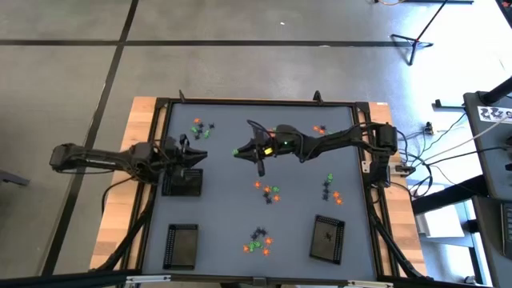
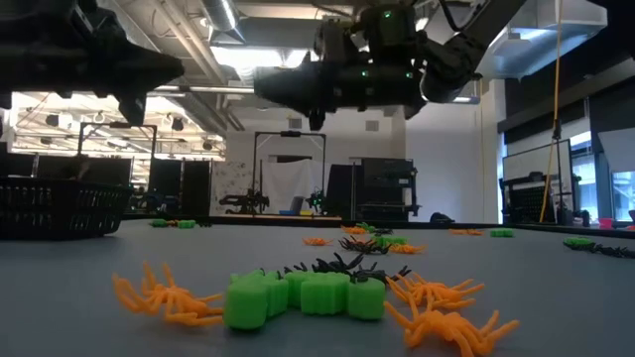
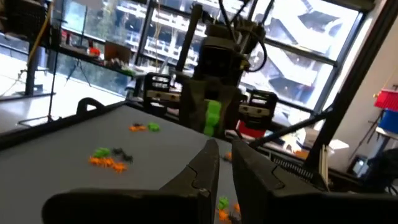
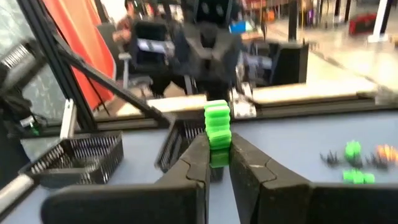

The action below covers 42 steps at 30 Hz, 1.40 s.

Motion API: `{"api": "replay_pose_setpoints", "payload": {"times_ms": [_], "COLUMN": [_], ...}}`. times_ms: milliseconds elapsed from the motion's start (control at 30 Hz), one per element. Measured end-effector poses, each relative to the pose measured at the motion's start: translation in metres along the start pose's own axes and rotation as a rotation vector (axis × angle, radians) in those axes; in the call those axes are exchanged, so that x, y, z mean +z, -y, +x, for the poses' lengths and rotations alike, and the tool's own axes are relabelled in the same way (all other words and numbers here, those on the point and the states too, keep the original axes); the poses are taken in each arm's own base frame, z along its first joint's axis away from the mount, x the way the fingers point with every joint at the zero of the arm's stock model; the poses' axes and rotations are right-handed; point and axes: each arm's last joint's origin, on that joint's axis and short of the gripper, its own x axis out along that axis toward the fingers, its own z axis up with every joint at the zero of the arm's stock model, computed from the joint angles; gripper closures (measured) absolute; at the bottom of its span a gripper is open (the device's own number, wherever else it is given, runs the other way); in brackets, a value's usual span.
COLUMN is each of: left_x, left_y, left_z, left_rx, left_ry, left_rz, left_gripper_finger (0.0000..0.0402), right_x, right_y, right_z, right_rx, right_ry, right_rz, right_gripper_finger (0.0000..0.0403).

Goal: Sort Halloween decoration
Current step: Put the green skeleton toy into the top black bin

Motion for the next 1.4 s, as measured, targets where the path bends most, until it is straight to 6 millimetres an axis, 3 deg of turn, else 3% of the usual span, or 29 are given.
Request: {"api": "replay_pose_setpoints", "payload": {"times_ms": [333,633,900,1400], "left_x": [-0.010,0.003,0.003,0.001], "left_y": [0.005,0.015,0.020,0.016], "left_z": [0.020,0.055,0.079,0.105], "left_rx": [-0.017,0.008,0.017,0.085], "left_ry": [-0.088,-0.178,-0.244,-0.283], "left_rz": [0.010,0.102,0.199,0.234], "left_gripper_finger": [0.0363,0.0363,0.0362,0.0346], "right_x": [-0.006,-0.006,-0.008,-0.010], "right_y": [0.002,0.002,0.002,0.002], "right_z": [0.000,0.000,0.000,0.000], "right_rx": [-0.041,-0.041,-0.042,-0.026], "right_ry": [-0.055,-0.059,-0.076,-0.098], "right_rz": [0.015,0.013,-0.004,0.001], "right_gripper_finger": [0.0365,0.0365,0.0365,0.0365]}}
